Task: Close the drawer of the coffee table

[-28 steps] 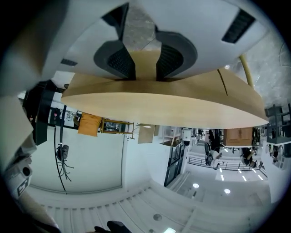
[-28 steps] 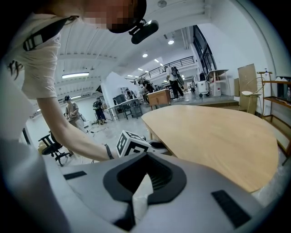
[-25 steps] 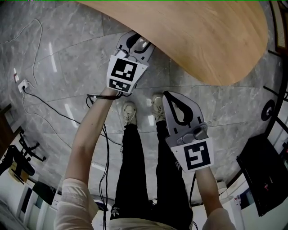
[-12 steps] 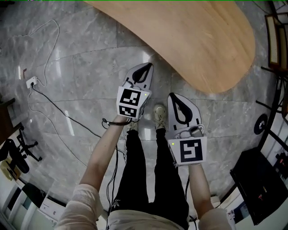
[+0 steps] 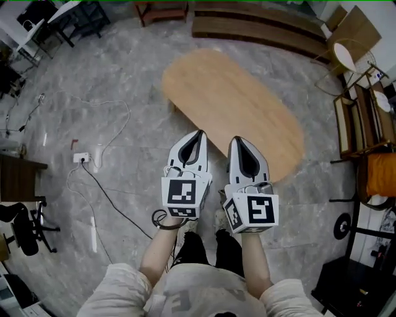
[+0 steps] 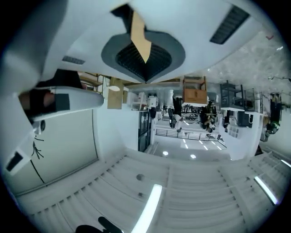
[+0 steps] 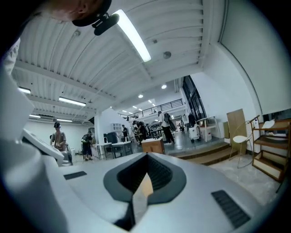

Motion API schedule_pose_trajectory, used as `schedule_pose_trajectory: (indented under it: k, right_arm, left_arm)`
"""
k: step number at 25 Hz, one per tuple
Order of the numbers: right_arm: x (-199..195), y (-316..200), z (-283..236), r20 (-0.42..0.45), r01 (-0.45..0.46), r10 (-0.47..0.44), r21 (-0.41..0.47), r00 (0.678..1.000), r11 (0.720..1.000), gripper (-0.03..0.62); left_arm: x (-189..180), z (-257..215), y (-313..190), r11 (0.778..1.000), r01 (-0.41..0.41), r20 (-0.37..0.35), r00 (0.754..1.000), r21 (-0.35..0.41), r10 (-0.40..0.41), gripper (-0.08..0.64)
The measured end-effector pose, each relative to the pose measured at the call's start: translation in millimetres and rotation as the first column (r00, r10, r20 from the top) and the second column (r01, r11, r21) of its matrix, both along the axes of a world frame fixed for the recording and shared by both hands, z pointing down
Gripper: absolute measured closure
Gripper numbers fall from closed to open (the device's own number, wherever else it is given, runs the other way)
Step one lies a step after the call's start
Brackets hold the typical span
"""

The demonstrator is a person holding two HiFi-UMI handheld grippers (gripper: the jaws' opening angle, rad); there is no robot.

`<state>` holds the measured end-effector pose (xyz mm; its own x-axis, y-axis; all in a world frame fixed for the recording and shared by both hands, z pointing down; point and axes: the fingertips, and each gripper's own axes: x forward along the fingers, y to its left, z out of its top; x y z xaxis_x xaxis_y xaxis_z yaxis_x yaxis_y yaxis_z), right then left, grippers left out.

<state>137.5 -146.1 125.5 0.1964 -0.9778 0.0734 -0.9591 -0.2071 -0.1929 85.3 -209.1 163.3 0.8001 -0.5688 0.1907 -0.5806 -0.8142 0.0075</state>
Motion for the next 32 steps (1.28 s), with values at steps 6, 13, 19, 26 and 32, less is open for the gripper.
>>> schedule_pose_trajectory:
  k: [6, 13, 19, 26, 32]
  right_arm:
    - [-43, 57, -113, -0.005, 0.07, -0.07, 0.088, 0.998, 0.994, 0.592]
    - [-66, 87, -101, -0.044, 0.146, -0.145, 0.027, 0.988, 0.989, 0.592]
    - [-80, 96, -93, -0.083, 0.193, -0.191, 0.006, 0.978, 0.981, 0.592]
    - [-79, 94, -95, -0.108, 0.229, -0.227, 0.009, 0.968, 0.973, 0.592]
    - [-69, 107, -89, -0.108, 0.25, -0.248, 0.008, 0.963, 0.968, 0.592]
  left_arm:
    - [-65, -123, 67, 0.994, 0.065, -0.072, 0.996, 0.087, -0.059, 0.551]
    - [-97, -141, 99, 0.987, 0.112, -0.113, 0.989, 0.111, -0.1, 0.551]
    - [-110, -134, 106, 0.985, 0.137, -0.124, 0.985, 0.104, -0.124, 0.551]
    - [-107, -139, 102, 0.978, 0.167, -0.13, 0.98, 0.128, -0.15, 0.551]
    - [-92, -133, 118, 0.976, 0.17, -0.118, 0.981, 0.135, -0.155, 0.551]
